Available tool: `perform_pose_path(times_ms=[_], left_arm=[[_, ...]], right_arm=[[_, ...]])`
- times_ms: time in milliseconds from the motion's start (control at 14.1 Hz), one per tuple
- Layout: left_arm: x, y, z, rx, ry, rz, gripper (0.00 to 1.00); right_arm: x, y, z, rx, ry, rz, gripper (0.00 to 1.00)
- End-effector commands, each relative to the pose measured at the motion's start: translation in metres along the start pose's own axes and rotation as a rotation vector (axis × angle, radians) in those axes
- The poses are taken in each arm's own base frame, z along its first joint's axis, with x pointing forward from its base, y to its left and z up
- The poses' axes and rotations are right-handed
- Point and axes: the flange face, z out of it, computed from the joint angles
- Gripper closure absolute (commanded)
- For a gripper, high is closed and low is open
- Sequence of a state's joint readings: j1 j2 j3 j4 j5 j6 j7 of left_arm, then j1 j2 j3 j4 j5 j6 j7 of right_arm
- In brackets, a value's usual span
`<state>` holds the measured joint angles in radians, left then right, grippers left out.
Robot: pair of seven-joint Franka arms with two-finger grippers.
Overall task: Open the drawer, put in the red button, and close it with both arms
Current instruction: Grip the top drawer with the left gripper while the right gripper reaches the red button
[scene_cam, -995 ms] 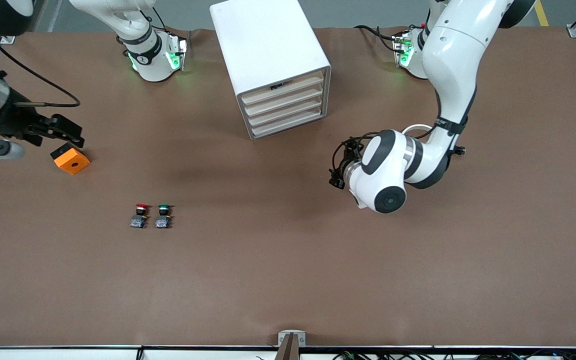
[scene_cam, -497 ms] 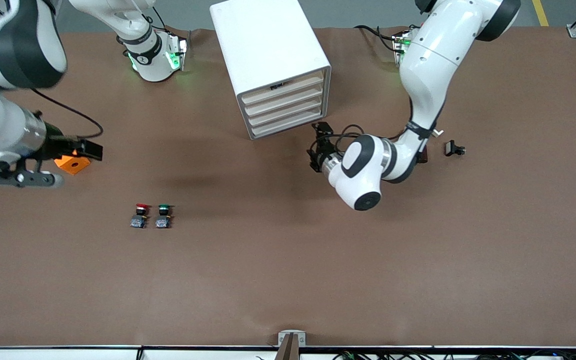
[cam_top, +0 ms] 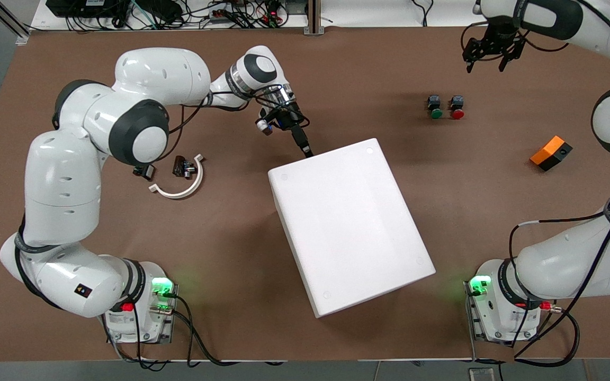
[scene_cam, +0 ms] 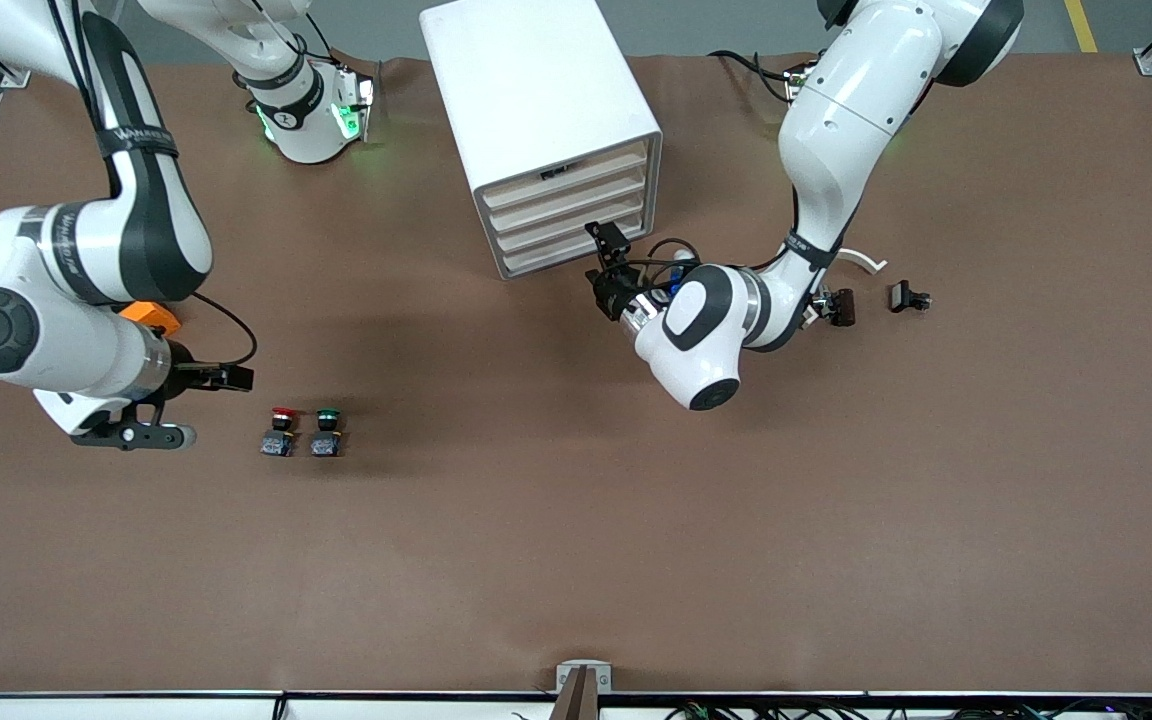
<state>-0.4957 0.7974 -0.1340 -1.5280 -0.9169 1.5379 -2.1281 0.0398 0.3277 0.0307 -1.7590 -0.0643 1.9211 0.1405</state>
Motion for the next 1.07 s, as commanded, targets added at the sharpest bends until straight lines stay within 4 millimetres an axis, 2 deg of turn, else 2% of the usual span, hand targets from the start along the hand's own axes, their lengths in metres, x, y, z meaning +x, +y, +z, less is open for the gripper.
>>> perform_pose_path(times_ms=[0,71,213,355,426,569,640,711,995], left_arm=[[0.003,-0.001,0.014,0.075,0.021,-0.039,0.18],[-0.002,-0.005,0.029,0.091,0.037,-0.036,0.20],[-0.005,-0.007,0.047,0.124,0.057,-0.075,0.30],[-0.007,-0.013,0.063,0.146,0.091,-0.094,0.36],[-0.003,-0.011,0.068,0.154,0.098,-0.104,0.43],[-0.001,-0.009,0.068,0.157,0.098,-0.108,0.73],[0.000,-0.007,0.068,0.158,0.097,-0.111,0.91],[0.000,-0.006,0.065,0.156,0.092,-0.111,1.00],[0.008,0.004,0.038,0.132,0.057,-0.118,1.00]], right_arm=[[0.006,0.003,0.041,-0.004,0.036,-0.009,0.00],[0.009,0.001,0.054,-0.002,0.050,-0.018,0.00],[0.019,0.000,0.078,0.005,0.063,-0.033,0.00],[0.028,0.001,0.113,0.009,0.066,-0.059,0.00],[0.033,0.003,0.129,0.012,0.073,-0.064,0.00],[0.038,0.005,0.149,0.017,0.083,-0.063,0.00],[0.039,0.006,0.158,0.018,0.083,-0.062,0.00],[0.040,0.006,0.165,0.017,0.078,-0.062,0.00],[0.044,0.008,0.180,0.022,0.097,-0.057,0.00]])
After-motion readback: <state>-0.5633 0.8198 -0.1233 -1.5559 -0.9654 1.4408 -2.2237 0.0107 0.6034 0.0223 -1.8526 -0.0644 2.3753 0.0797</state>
